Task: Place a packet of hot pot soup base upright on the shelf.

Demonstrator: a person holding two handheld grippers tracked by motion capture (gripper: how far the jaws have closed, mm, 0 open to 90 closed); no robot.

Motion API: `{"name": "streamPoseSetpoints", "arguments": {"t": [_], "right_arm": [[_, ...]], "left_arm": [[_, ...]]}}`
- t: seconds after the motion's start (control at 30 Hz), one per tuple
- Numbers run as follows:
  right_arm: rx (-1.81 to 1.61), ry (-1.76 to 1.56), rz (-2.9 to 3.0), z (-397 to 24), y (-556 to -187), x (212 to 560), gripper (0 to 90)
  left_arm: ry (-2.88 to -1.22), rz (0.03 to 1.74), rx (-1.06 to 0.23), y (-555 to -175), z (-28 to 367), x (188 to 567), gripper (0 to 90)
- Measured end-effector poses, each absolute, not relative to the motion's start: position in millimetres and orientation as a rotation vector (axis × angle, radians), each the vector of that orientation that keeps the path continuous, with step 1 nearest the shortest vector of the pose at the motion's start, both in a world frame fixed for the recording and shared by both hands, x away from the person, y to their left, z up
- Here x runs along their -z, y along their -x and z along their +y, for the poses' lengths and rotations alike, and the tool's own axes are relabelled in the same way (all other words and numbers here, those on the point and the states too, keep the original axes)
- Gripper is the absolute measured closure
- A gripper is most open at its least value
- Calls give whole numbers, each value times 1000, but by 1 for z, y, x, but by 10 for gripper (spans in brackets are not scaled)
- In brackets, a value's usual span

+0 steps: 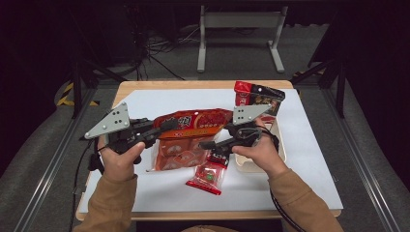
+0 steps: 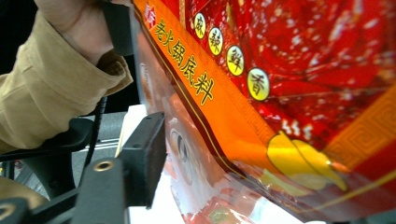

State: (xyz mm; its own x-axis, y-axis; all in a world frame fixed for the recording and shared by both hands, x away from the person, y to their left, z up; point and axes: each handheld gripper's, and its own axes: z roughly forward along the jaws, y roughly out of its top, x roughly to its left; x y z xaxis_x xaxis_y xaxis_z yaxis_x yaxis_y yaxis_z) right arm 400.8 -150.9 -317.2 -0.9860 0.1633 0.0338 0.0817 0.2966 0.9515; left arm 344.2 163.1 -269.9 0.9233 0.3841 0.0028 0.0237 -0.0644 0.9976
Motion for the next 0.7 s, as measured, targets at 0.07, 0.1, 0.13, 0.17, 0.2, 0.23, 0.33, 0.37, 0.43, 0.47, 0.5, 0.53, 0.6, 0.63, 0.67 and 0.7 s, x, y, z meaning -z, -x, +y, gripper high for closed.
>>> {"name": "streamPoseSetpoints", "arguments": {"t": [0.07,0.1,0.13,0.17,0.2,0.23,0.33,0.37,0.43,0.47,0.5,0.53,0.6,0.63,0.67,0.7], "right_arm": [[-1841,-218,2474,-151,-400,317,444],[-1853,-202,2476,-151,-399,317,459],[-1863,-185,2475,-150,-399,317,473],[-1873,-173,2475,-150,-398,317,481],[-1877,-163,2478,-149,-397,317,489],[-1879,-162,2478,-148,-397,318,492],[-1888,-150,2475,-147,-396,318,508],[-1887,-148,2474,-146,-396,318,516],[-1867,-131,2477,-145,-395,318,550],[-1841,-120,2485,-144,-394,318,591],[-1811,-105,2483,-143,-393,318,639],[-1803,-99,2488,-143,-393,318,650],[-1806,-89,2499,-143,-392,317,679],[-1805,-81,2502,-143,-391,316,689],[-1805,-78,2504,-143,-390,315,695],[-1790,-75,2500,-143,-388,312,700]], "left_arm": [[-1606,328,-308,-345,164,270,899],[-1605,331,-316,-345,165,271,899],[-1602,337,-316,-345,165,271,899],[-1598,341,-313,-345,166,271,899],[-1598,342,-318,-345,166,271,899],[-1596,344,-321,-346,167,271,899],[-1591,344,-320,-345,167,271,899],[-1591,341,-319,-345,166,271,899],[-1592,339,-318,-345,166,271,899],[-1593,340,-316,-345,165,271,899],[-1593,341,-317,-344,165,271,899],[-1592,340,-317,-344,165,271,899],[-1589,340,-314,-345,166,271,899],[-1589,339,-315,-345,167,271,898],[-1582,339,-308,-346,168,271,898],[-1580,339,-308,-346,168,271,898]]}}
